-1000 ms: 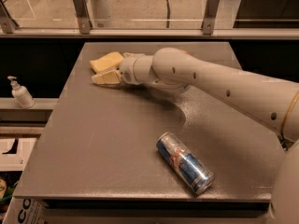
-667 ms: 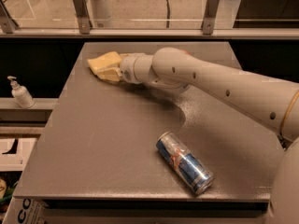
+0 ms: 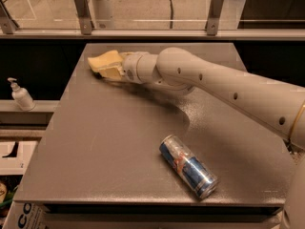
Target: Pick sponge
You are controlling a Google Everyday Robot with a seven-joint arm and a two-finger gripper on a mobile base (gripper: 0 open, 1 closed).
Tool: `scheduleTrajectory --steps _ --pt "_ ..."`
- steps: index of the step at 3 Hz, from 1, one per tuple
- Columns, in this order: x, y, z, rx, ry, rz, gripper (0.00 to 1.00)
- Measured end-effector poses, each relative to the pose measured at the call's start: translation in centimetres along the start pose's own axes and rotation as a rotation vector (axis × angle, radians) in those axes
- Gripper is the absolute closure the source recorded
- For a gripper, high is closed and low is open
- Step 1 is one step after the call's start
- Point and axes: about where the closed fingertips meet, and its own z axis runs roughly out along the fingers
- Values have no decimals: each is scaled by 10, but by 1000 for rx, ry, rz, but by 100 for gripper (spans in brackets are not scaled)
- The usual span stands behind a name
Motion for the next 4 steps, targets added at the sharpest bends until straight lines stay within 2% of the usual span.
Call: scheduleTrajectory --steps 1,4 --pt "-7 5 -10 2 -32 2 100" --pt "-31 28 -73 -38 -135 37 100"
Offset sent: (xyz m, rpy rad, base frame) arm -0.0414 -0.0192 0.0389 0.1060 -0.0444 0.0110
